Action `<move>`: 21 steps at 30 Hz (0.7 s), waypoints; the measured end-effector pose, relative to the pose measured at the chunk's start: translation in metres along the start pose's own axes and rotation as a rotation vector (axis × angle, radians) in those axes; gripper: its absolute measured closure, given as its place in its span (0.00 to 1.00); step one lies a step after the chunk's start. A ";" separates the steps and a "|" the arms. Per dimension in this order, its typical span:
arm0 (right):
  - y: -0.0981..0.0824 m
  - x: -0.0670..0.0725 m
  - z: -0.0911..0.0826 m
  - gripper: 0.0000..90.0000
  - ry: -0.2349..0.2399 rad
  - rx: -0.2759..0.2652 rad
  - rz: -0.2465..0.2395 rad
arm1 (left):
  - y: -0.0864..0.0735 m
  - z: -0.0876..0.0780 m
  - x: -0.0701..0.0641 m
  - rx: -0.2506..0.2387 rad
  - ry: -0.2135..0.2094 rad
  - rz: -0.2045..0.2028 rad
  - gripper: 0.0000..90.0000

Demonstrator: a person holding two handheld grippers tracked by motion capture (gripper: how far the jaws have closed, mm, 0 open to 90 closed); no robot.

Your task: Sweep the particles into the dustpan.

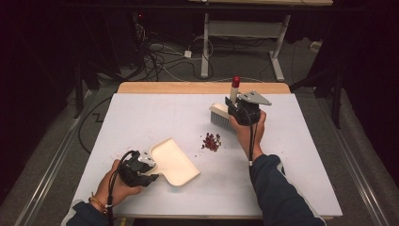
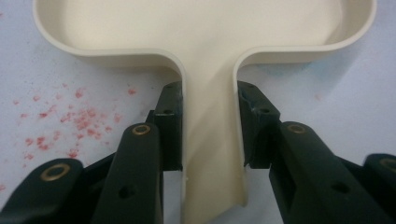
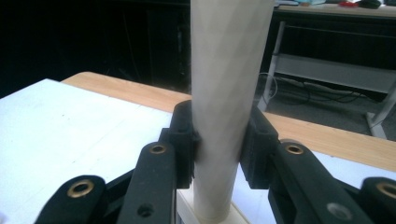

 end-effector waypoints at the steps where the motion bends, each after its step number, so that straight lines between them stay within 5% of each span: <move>1: -0.001 0.002 0.001 0.78 0.002 0.004 0.003 | 0.000 0.000 0.000 0.001 0.002 0.000 0.71; 21: -0.018 0.050 -0.017 0.78 0.059 0.007 -0.069 | 0.012 0.004 -0.005 0.044 -0.012 -0.045 0.71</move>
Point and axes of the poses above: each handheld gripper's, and its own axes: z roughly forward along the jaws, y roughly out of its top, x roughly to its left, the point moved 2 cm from there along z, roughly forward along the jaws, and after that the axes turned 2 degrees about y, right-handed, at the moved point
